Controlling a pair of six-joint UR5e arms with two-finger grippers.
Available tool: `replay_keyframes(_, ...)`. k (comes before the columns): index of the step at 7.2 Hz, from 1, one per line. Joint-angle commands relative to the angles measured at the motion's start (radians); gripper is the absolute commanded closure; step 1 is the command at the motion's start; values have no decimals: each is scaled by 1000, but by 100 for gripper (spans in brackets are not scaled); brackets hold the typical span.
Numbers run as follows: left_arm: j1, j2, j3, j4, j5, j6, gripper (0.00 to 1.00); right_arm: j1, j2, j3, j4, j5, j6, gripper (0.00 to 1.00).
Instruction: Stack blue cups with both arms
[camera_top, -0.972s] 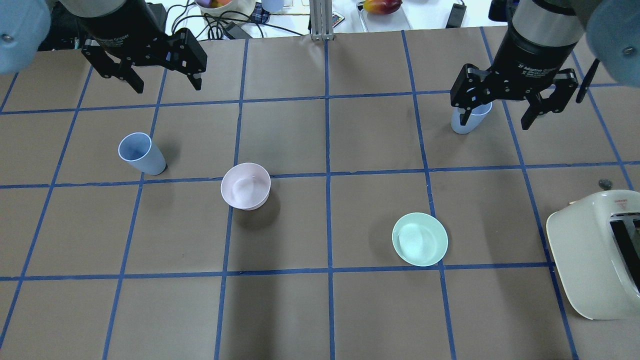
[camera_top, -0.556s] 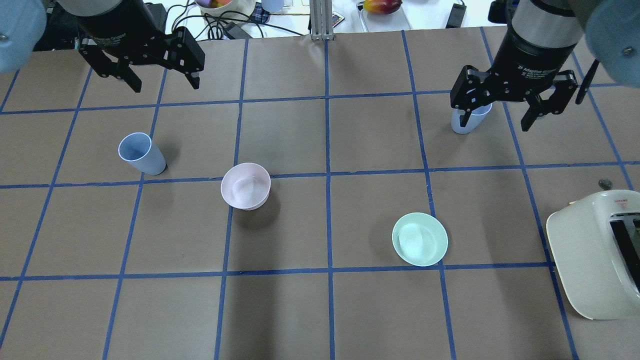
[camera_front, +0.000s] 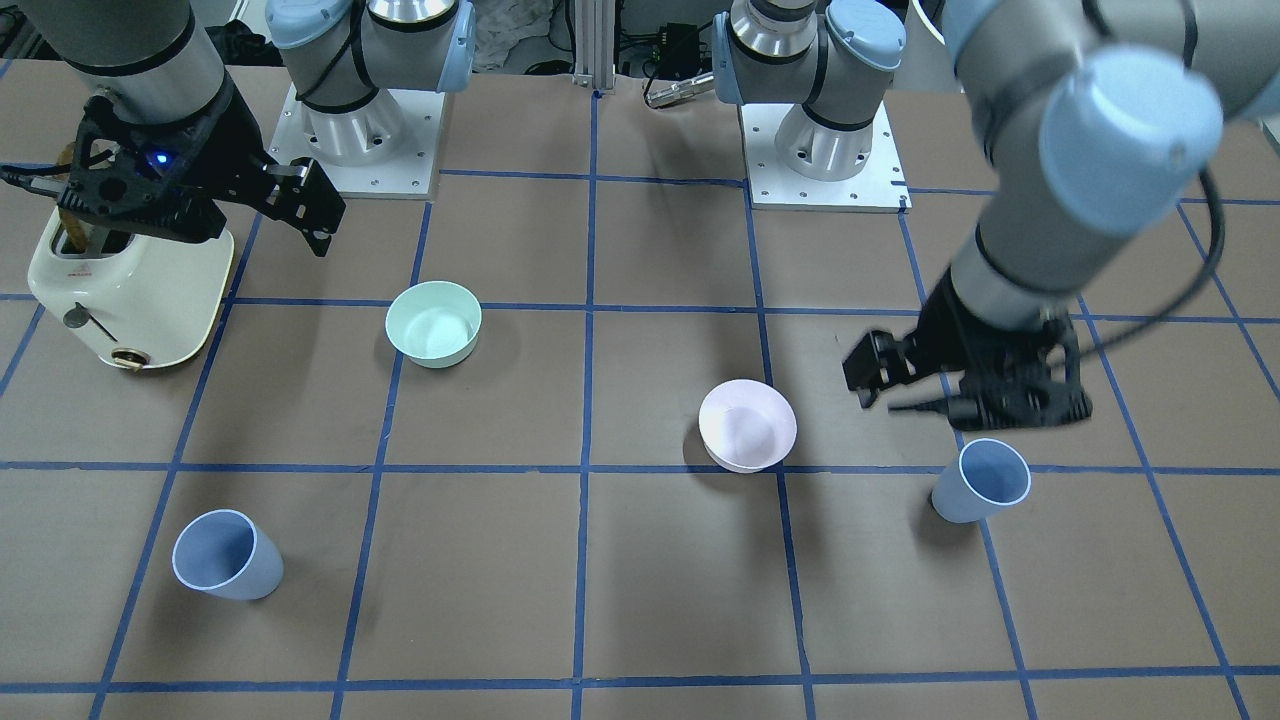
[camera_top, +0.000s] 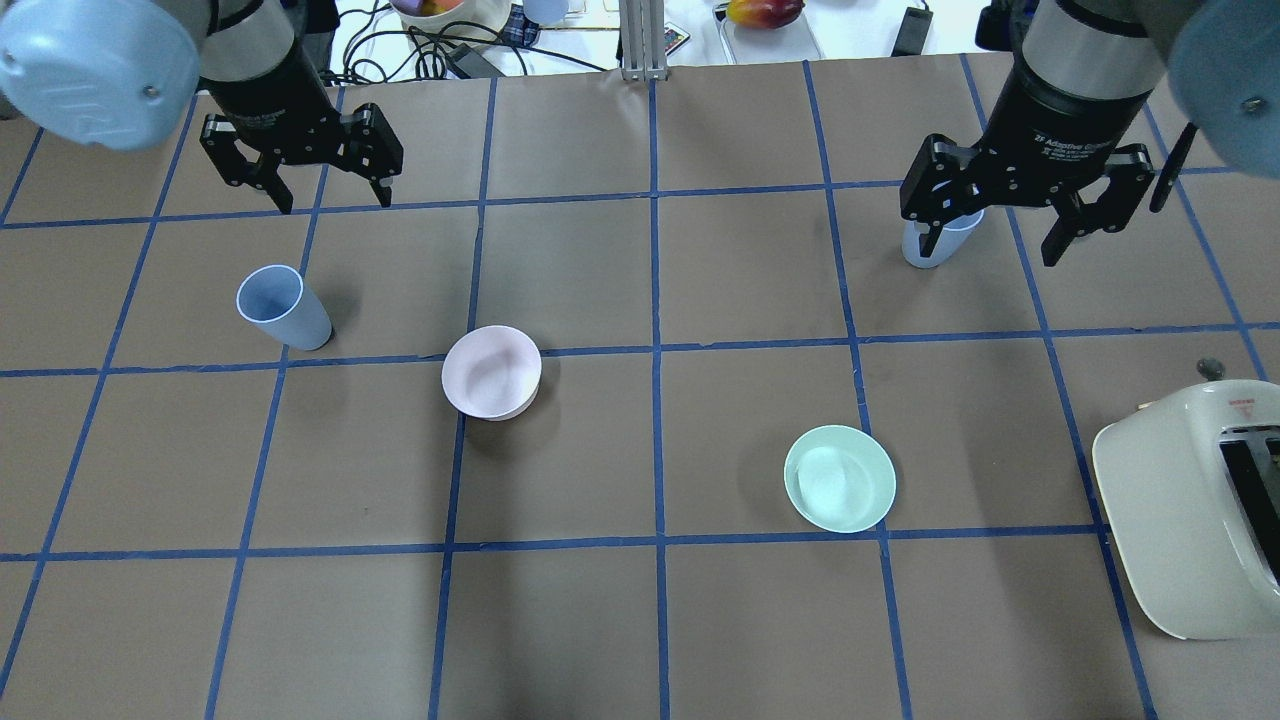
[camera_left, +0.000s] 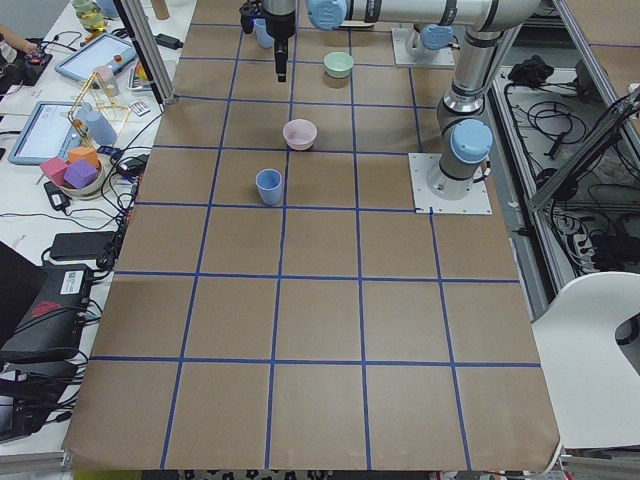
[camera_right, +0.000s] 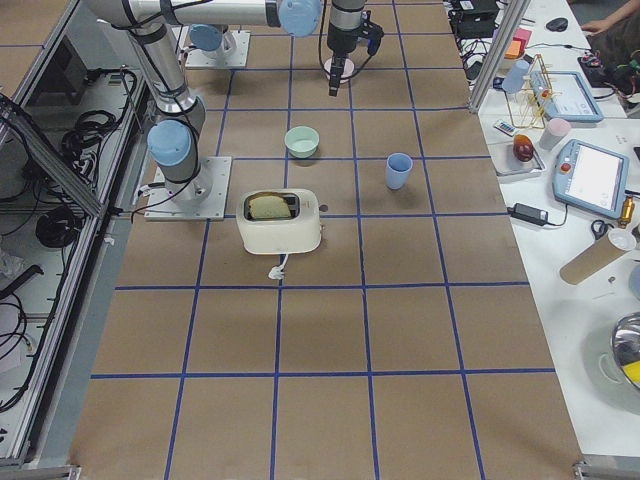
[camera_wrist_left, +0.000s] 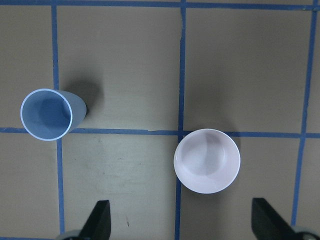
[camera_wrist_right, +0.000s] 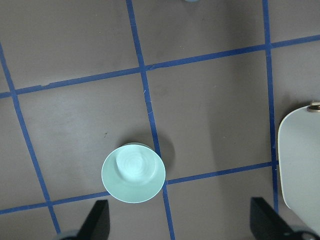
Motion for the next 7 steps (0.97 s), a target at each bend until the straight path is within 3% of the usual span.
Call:
replay_keyframes(1, 48, -134, -43, 120, 95, 12, 0, -1, 7, 3, -1, -1, -4, 0)
replay_keyframes(3, 70, -197, -83, 118, 154, 30, 6, -15, 13, 0, -31, 2, -5, 0)
replay_keyframes(4, 89, -207, -98, 114, 228, 44, 30, -44, 27, -2, -74, -1, -14, 0)
replay_keyframes(5, 93, -213, -97, 120, 226, 44, 73, -93, 36, -2, -87, 9, -68, 0)
replay_keyframes(6, 93, -216, -97, 121, 221, 44, 96, -142, 82, -11, -144, 21, -126, 0)
replay_keyframes(7, 90, -214, -89, 115, 220, 43, 100, -155, 123, -12, -203, 16, -180, 0)
